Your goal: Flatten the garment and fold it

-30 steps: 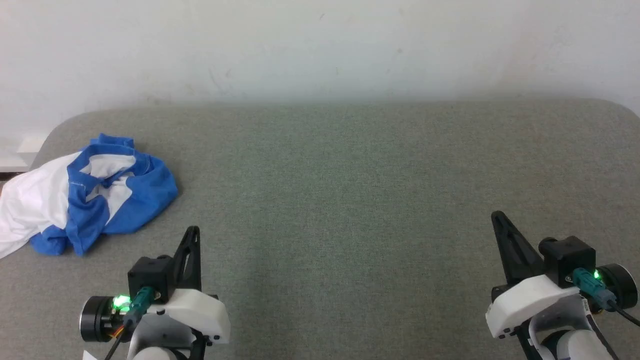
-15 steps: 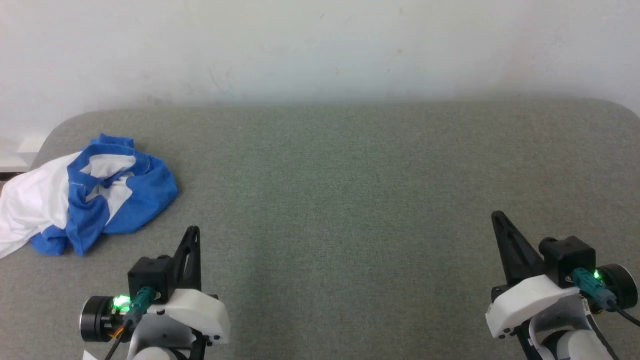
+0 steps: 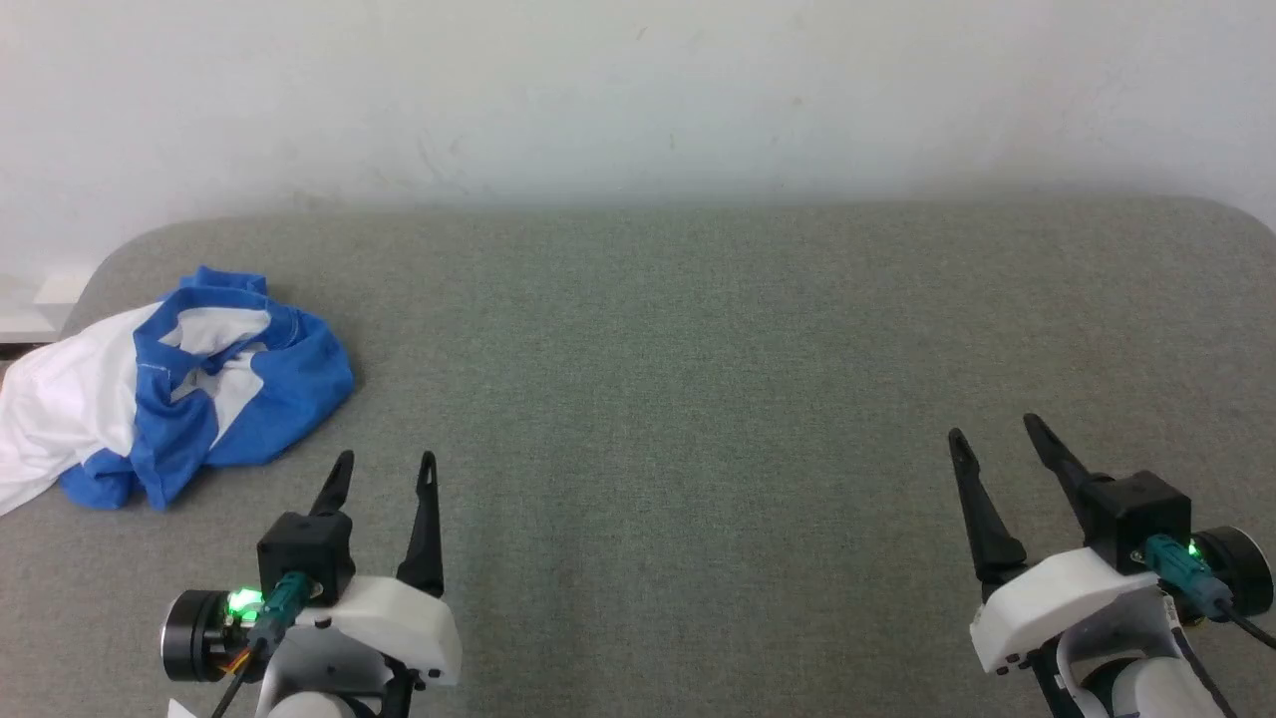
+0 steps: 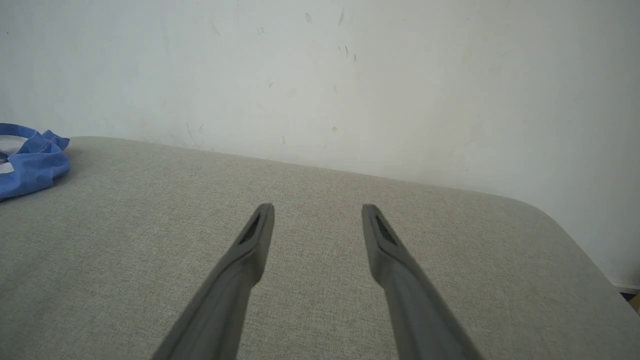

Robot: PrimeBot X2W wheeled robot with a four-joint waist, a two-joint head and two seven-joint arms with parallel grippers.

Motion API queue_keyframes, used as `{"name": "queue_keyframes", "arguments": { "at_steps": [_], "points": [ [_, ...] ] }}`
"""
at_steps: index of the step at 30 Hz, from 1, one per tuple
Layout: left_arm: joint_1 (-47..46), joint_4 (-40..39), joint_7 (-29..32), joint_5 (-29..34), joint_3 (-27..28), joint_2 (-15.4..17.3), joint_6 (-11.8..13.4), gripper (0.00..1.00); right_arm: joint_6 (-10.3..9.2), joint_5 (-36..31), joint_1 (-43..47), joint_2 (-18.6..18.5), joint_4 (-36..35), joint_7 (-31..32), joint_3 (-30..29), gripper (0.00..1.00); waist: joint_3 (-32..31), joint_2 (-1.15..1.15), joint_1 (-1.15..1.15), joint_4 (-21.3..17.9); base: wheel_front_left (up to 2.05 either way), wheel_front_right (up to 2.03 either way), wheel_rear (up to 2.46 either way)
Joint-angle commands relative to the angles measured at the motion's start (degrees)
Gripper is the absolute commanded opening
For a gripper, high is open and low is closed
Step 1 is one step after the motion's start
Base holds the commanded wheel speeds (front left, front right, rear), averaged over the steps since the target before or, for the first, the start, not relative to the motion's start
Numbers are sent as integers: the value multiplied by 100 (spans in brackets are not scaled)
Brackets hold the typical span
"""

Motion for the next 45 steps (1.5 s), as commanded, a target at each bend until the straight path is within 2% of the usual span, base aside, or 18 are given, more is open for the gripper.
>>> {"name": "queue_keyframes", "arguments": {
  "at_steps": [1,13,22,45],
  "points": [
    [20,-33,-61,-33,-38,-1,45,100,0,77,28,1,-4,-56,-52,100,3,0,0,1,0,0,0],
    [53,-106,-205,-113,-156,-4,169,100,-1,251,67,3,7,-199,-229,100,16,0,0,59,0,0,0],
    [82,-156,-313,-177,-223,-7,270,100,-1,308,117,5,-29,-307,-310,100,11,0,0,243,0,0,0],
    [186,-421,-576,-386,-441,-12,645,100,-2,255,186,8,-233,-570,-258,100,172,0,0,1291,0,0,0]
  ]
}}
